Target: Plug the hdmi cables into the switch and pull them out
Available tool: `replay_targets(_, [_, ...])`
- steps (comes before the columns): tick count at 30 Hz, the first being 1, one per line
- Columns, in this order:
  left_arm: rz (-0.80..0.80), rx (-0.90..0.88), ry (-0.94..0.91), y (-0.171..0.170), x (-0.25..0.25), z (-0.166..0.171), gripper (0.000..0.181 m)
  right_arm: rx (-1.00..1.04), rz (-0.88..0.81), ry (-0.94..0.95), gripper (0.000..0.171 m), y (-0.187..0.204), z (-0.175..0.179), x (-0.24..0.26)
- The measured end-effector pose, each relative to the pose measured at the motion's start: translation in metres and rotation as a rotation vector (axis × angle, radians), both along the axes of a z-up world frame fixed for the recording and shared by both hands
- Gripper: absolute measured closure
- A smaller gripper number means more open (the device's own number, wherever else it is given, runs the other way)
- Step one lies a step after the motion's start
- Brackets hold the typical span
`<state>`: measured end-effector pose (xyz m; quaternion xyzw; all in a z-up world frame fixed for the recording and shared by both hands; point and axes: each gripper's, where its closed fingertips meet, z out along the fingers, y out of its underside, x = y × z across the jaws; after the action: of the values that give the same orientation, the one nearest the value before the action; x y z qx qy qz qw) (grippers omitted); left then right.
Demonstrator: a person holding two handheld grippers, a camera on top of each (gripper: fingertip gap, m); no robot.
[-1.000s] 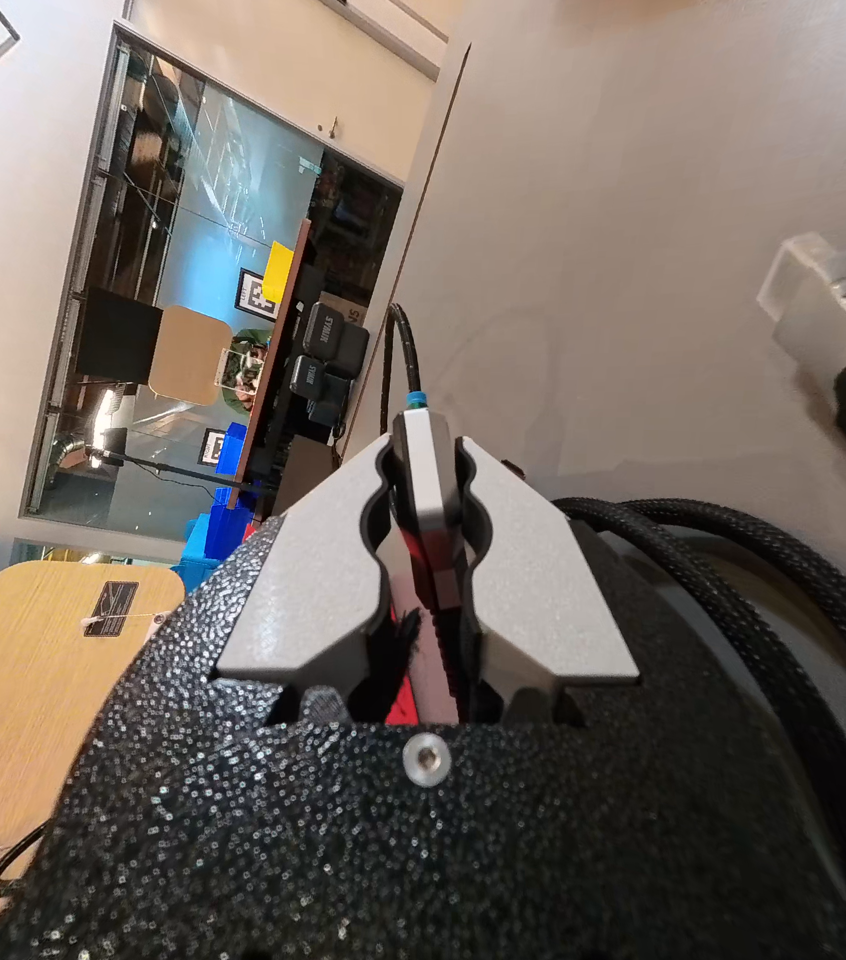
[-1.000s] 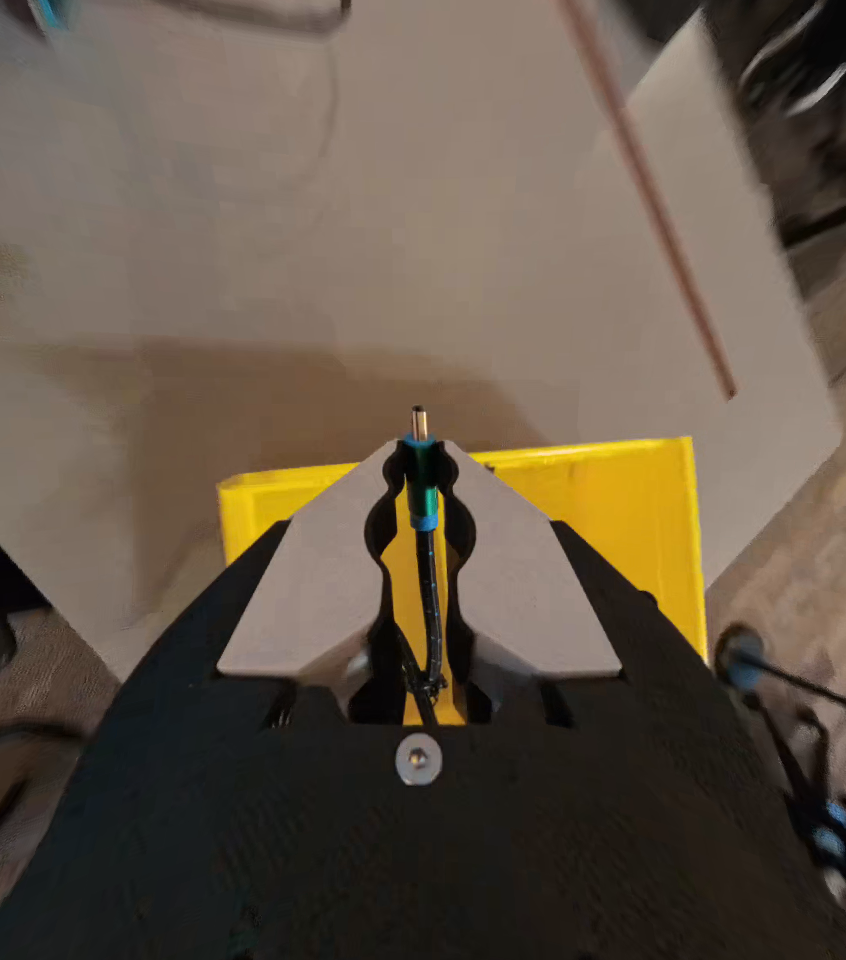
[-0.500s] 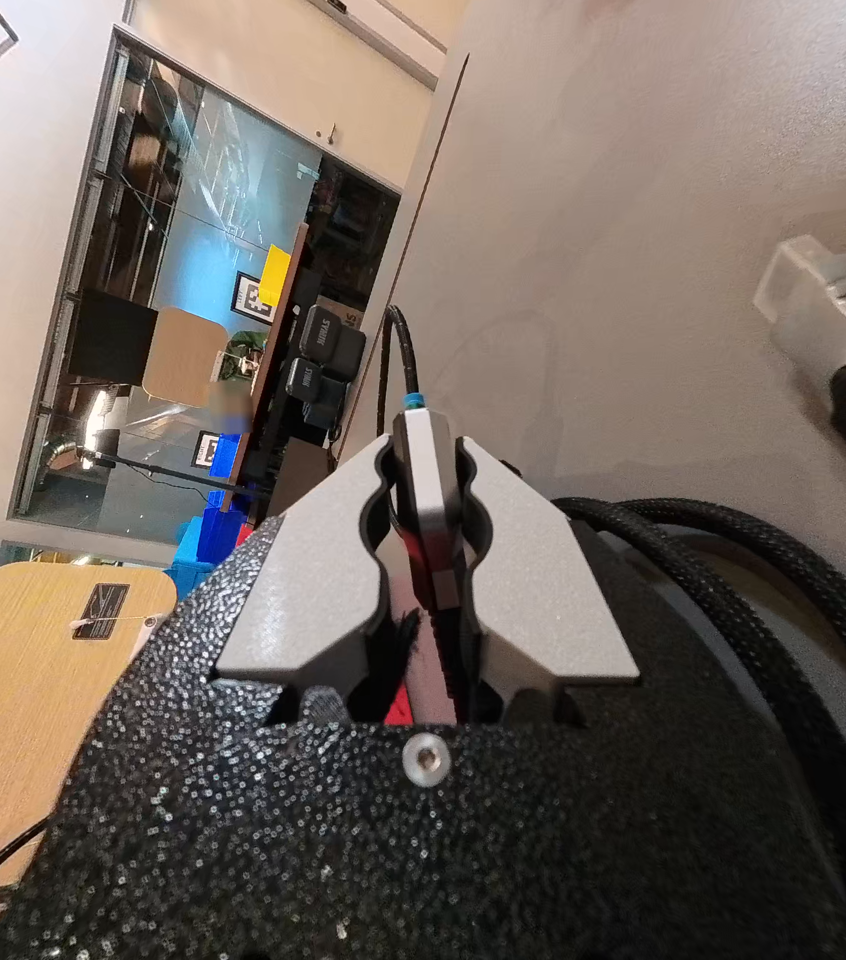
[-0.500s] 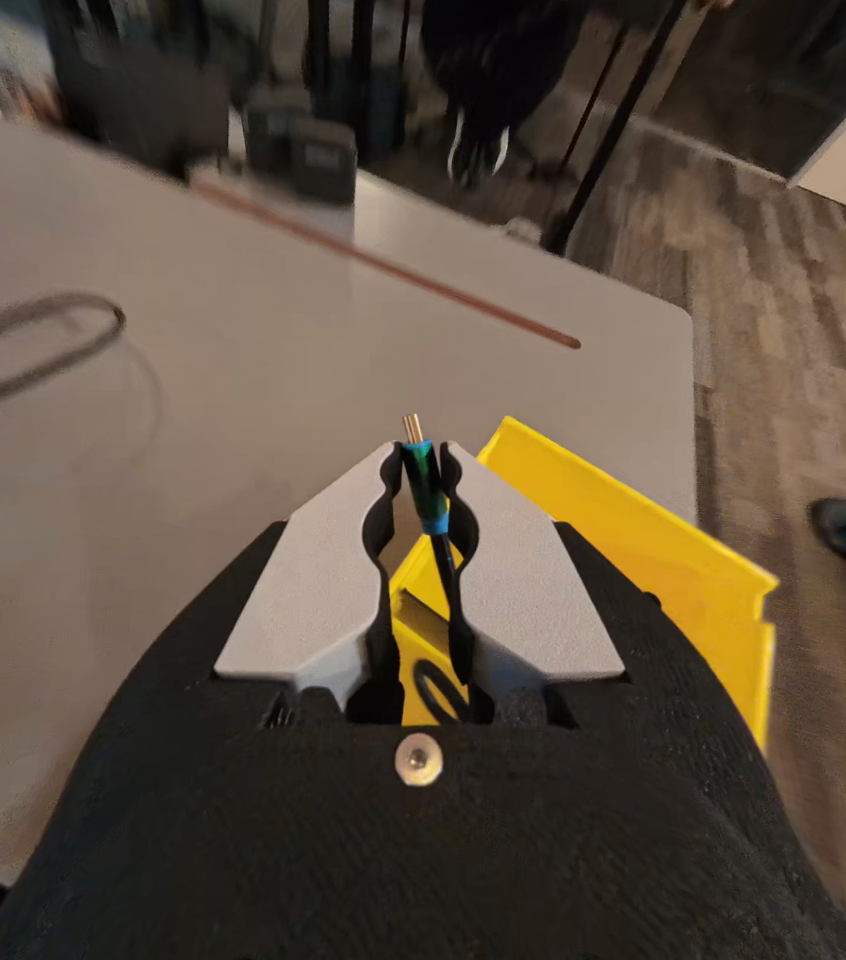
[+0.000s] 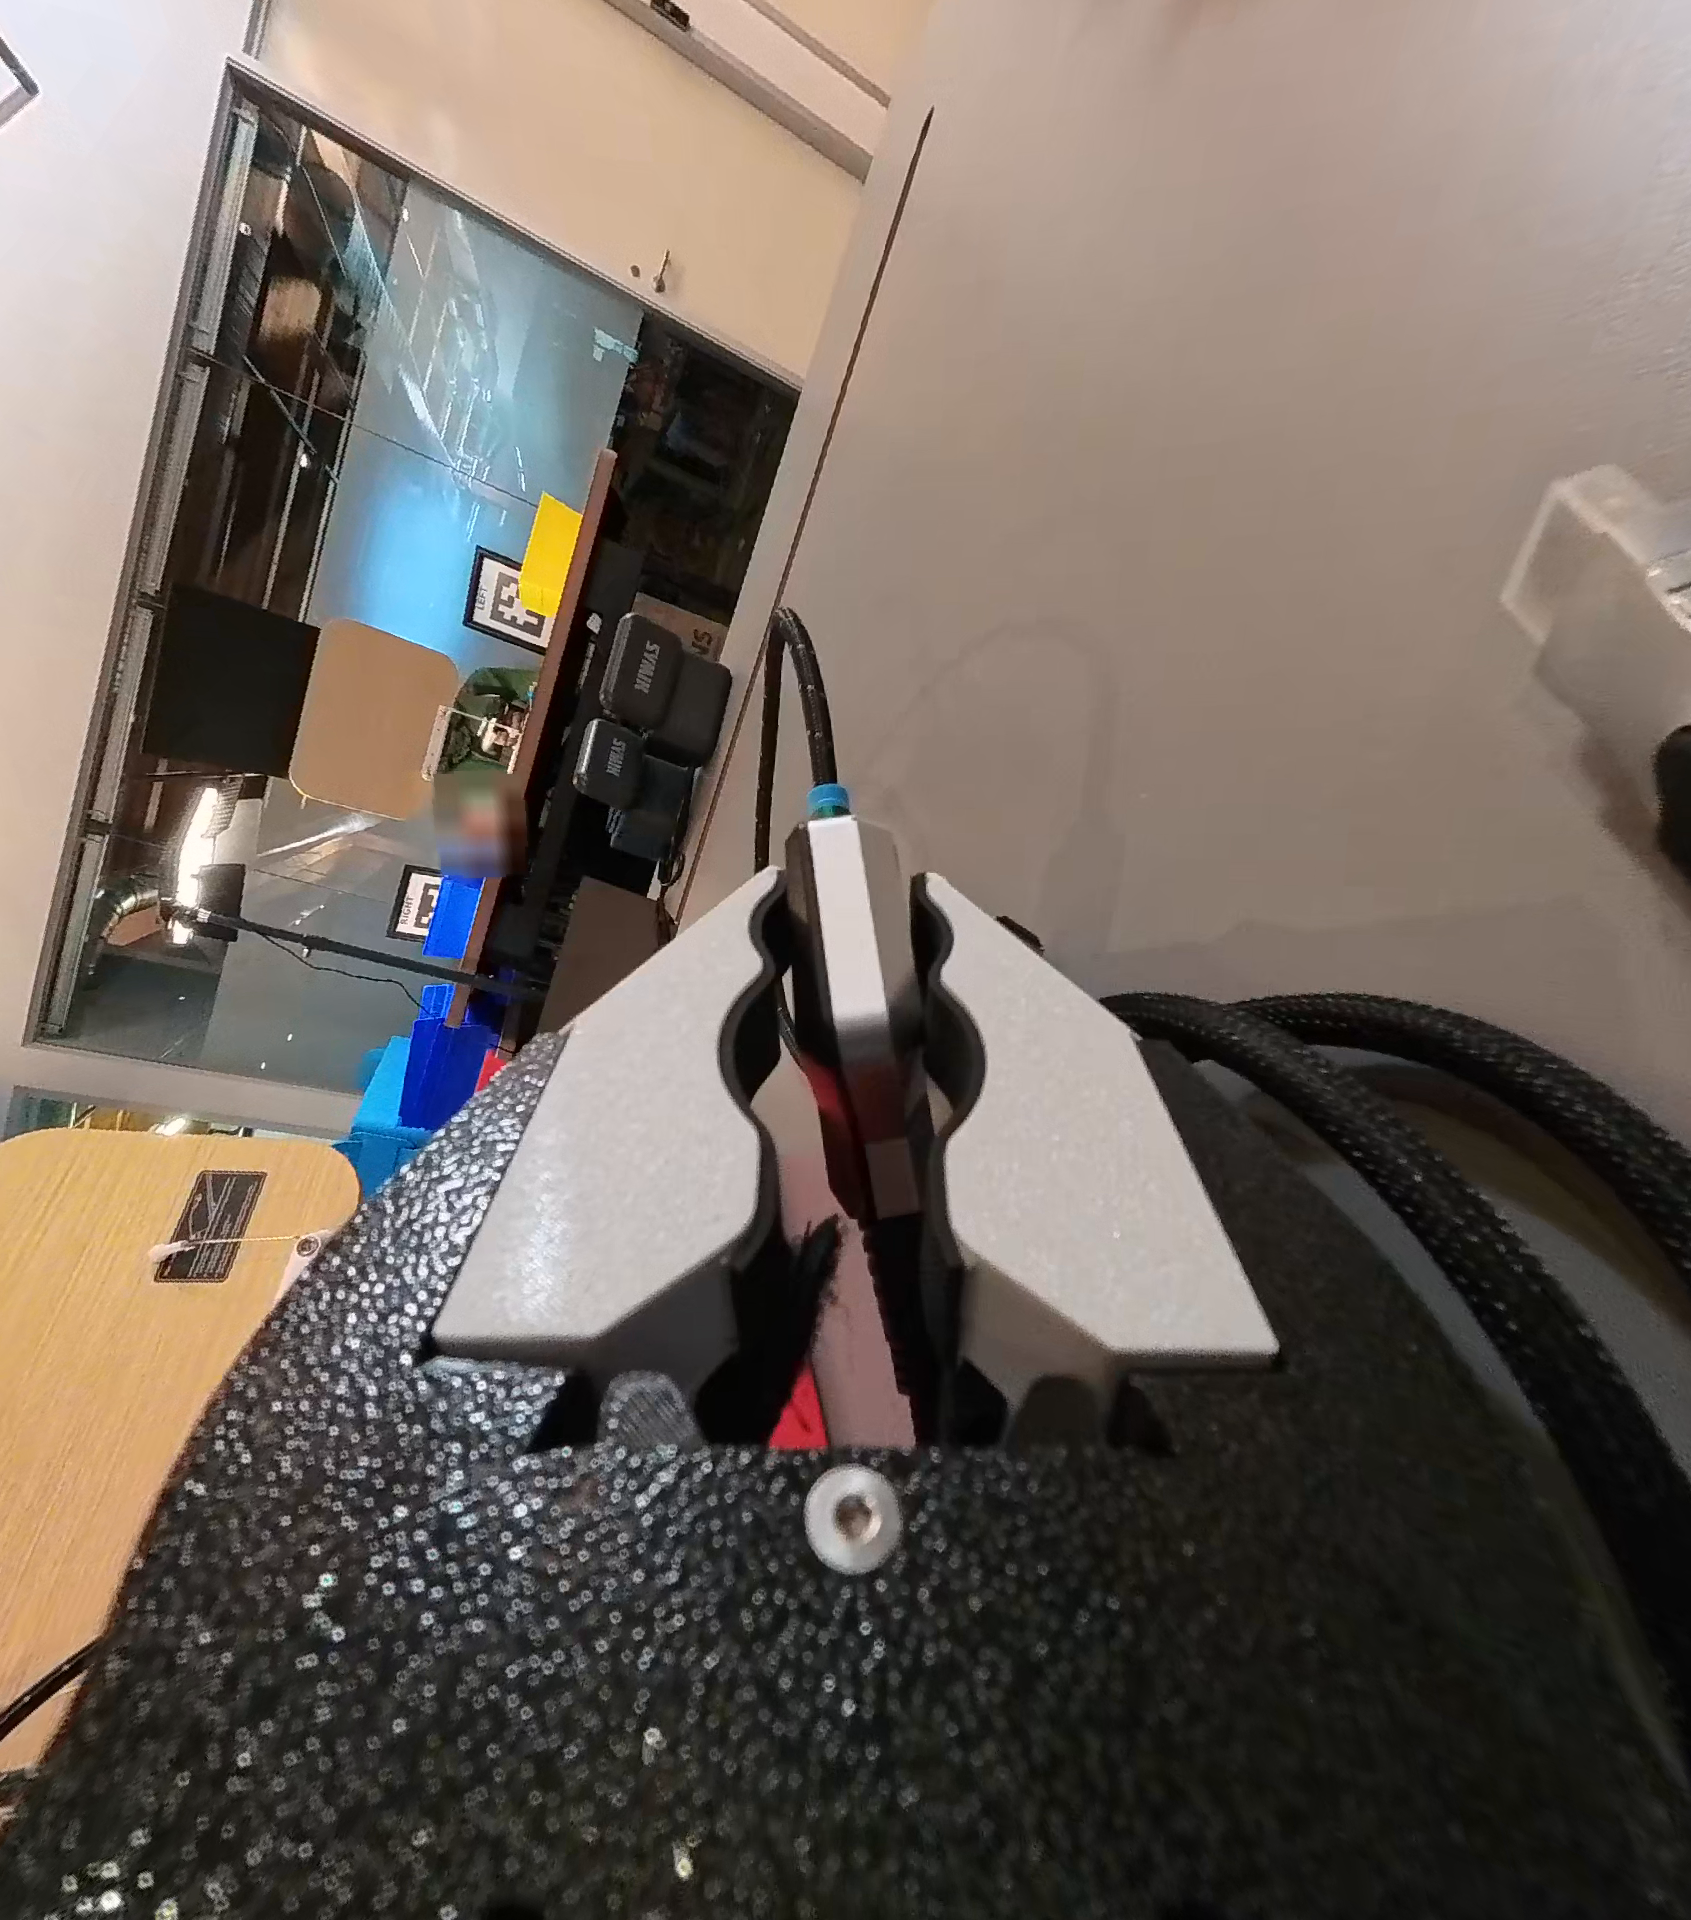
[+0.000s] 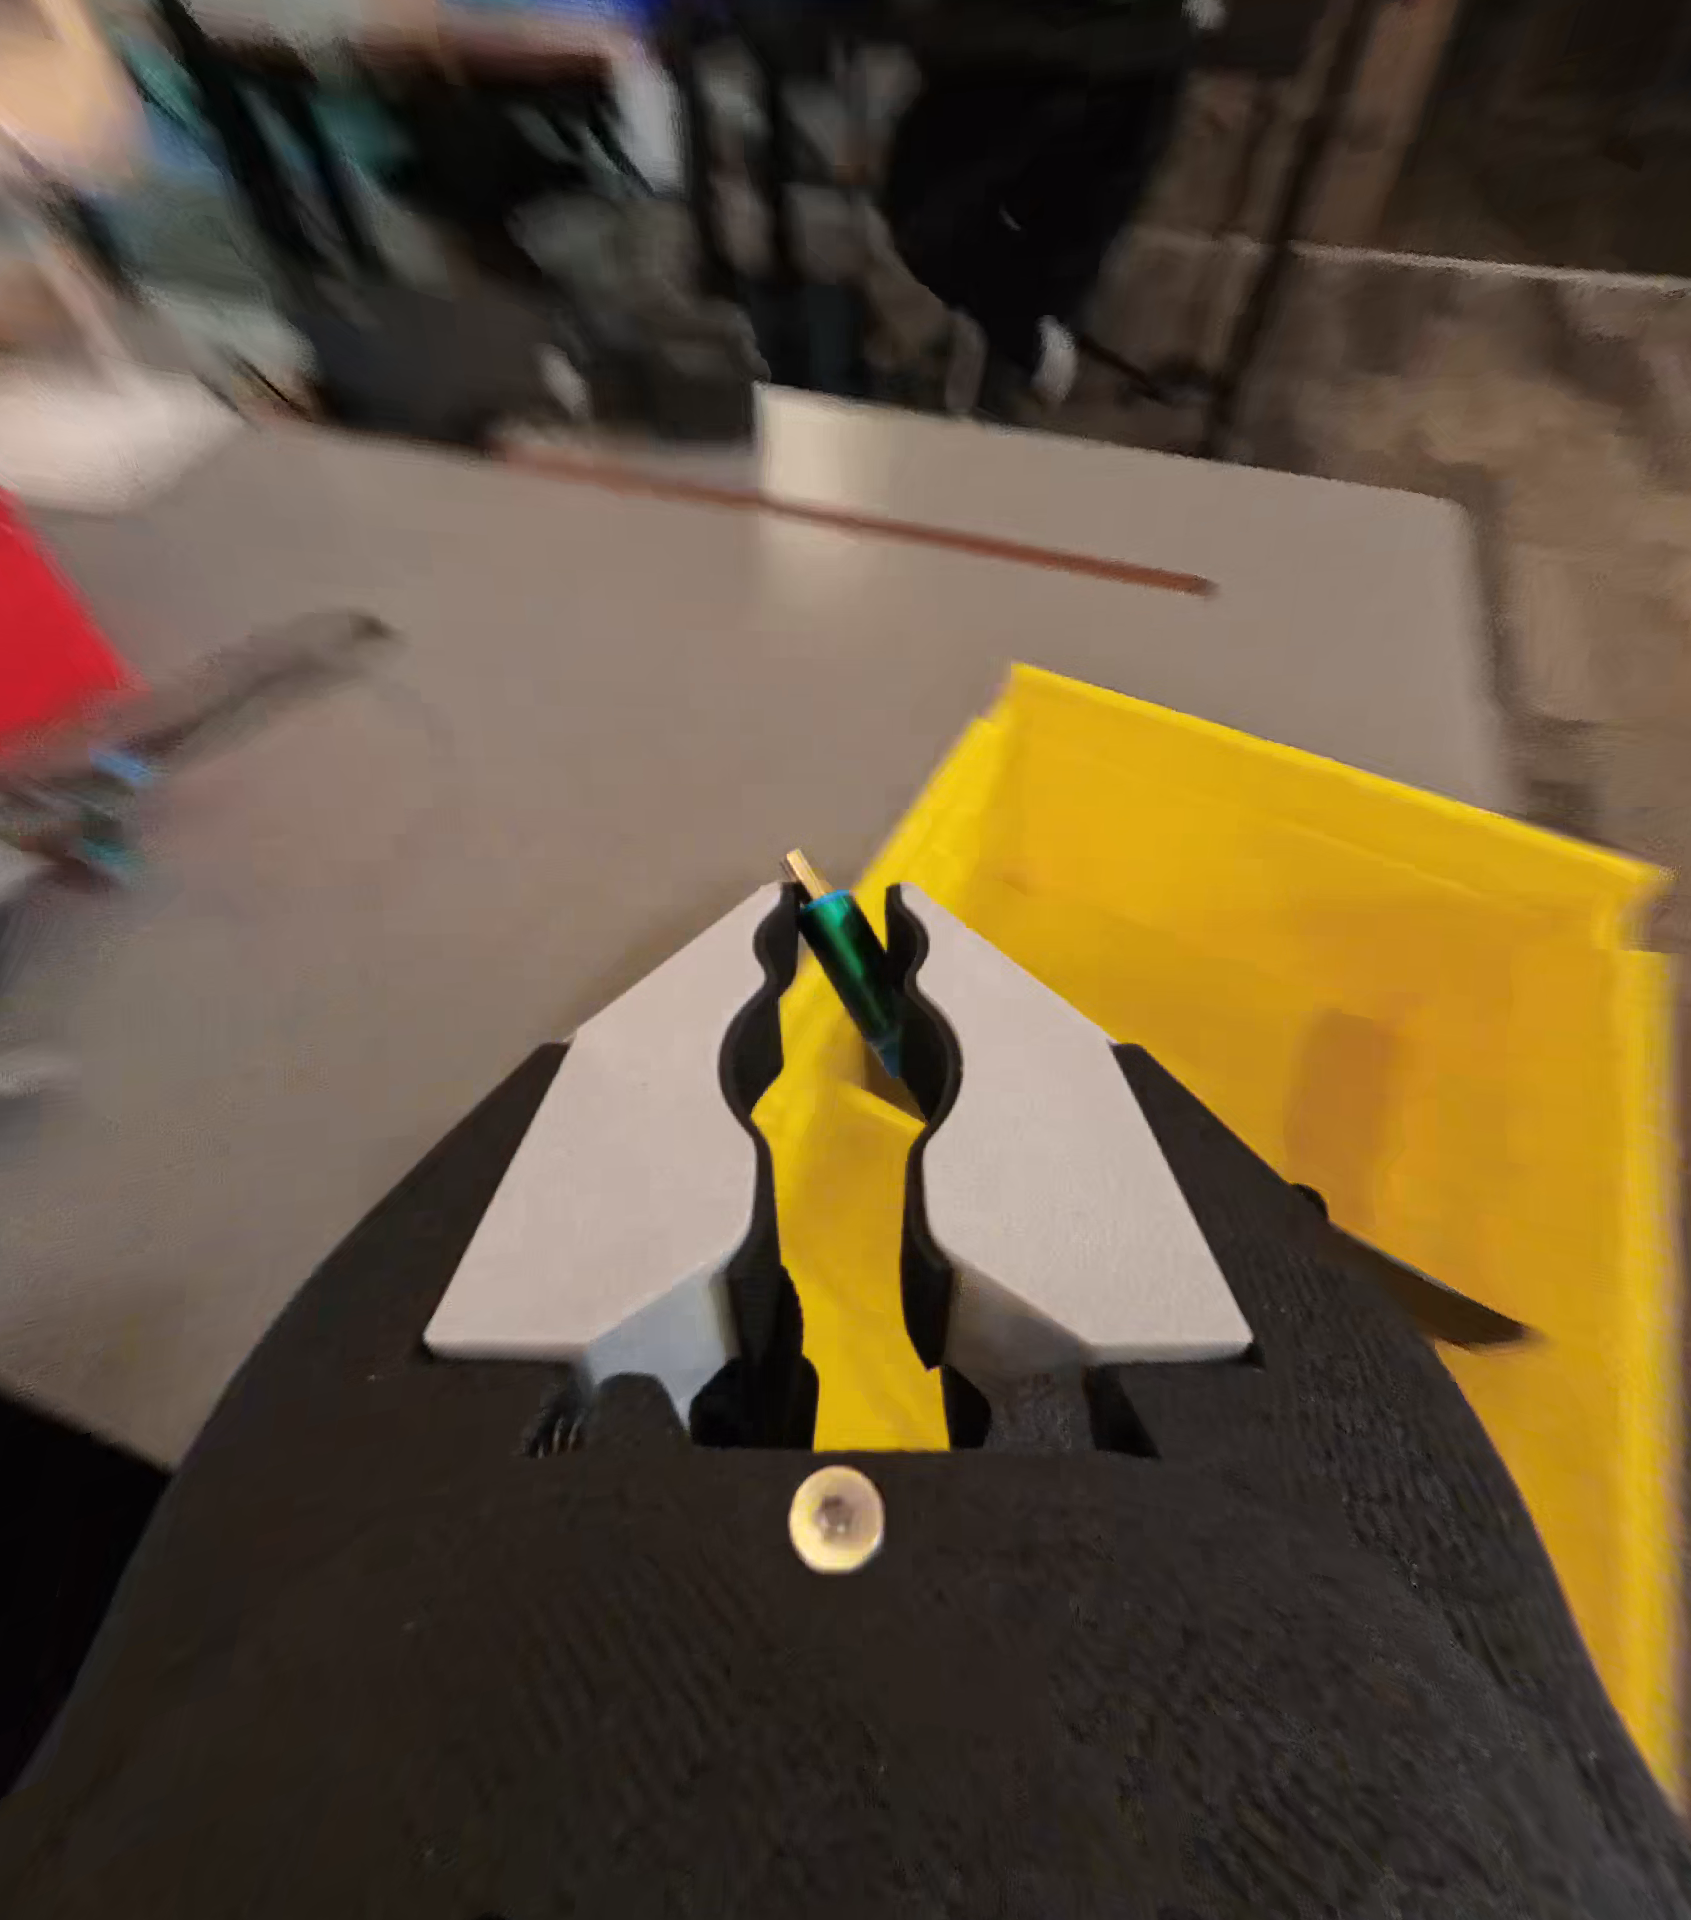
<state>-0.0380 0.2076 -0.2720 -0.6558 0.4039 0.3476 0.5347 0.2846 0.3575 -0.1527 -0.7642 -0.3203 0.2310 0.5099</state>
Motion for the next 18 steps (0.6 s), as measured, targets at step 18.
replay_targets(18, [-0.011, -0.001, 0.011, -0.002, 0.002, -0.001, 0.161, 0.389, 0.219, -0.42, 0.112, -0.08, 0.022, -0.103])
